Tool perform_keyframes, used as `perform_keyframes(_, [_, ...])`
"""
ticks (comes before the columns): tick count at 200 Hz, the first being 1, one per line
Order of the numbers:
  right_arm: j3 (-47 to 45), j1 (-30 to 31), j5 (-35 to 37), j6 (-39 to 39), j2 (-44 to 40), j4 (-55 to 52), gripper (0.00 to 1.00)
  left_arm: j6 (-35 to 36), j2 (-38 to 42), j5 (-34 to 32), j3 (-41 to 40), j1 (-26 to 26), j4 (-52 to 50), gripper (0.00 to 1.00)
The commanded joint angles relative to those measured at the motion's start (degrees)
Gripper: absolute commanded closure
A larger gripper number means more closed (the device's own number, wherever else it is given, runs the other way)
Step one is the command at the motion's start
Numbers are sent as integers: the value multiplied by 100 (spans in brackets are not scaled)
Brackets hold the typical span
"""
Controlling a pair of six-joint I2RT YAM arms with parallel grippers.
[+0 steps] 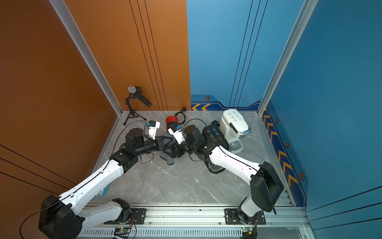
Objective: Wipe the surface of a coffee machine
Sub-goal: Adjust the cleaning item.
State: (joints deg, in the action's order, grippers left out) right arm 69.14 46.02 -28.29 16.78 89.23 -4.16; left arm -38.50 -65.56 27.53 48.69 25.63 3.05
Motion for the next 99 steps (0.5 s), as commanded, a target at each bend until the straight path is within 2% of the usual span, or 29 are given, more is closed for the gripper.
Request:
perform_keyframes(1, [152, 114, -62, 102, 114, 439, 36, -253, 84, 599, 27, 127, 295, 100])
perform_keyframes(51, [135, 139, 51, 151, 30, 584, 81, -305, 134, 729, -50, 93, 299, 100])
perform_keyframes(71, [52, 153, 104, 157, -74, 608, 91, -316, 200, 719, -151, 15, 296, 100])
perform_keyframes(99, [-164, 157, 190, 187, -244, 691, 94, -360, 245, 734, -223, -49, 296, 100])
